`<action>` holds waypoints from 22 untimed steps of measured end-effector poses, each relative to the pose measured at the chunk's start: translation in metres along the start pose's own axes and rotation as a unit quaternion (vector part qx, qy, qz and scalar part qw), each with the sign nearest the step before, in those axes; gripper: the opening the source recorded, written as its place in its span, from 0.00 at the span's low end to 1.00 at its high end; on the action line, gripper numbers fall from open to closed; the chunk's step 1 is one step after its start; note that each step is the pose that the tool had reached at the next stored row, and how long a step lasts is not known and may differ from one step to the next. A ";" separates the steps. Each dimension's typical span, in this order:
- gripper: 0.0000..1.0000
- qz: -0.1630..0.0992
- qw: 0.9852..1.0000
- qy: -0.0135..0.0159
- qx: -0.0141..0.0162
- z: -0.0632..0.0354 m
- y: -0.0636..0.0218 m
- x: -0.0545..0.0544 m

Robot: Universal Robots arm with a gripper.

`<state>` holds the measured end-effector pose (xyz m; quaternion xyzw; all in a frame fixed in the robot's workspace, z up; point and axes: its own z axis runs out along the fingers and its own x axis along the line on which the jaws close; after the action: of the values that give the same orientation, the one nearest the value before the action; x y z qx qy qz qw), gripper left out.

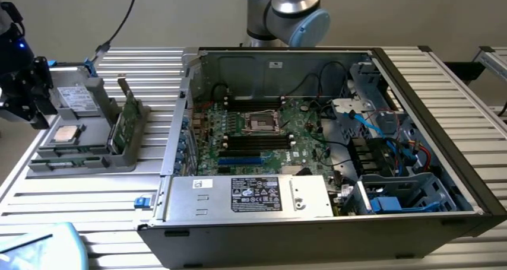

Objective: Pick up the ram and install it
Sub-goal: 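Pick up the ram and move it above insertion slot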

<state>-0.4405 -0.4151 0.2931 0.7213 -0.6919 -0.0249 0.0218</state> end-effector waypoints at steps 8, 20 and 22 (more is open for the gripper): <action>0.43 -0.007 1.000 0.001 0.000 0.0142 -0.0054 0.007; 0.43 -0.016 1.000 0.001 0.000 0.0358 -0.0087 0.011; 0.43 -0.016 1.000 0.001 0.000 0.0394 -0.0090 0.012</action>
<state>-0.4336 -0.4264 0.2531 0.7323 -0.6801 -0.0245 0.0223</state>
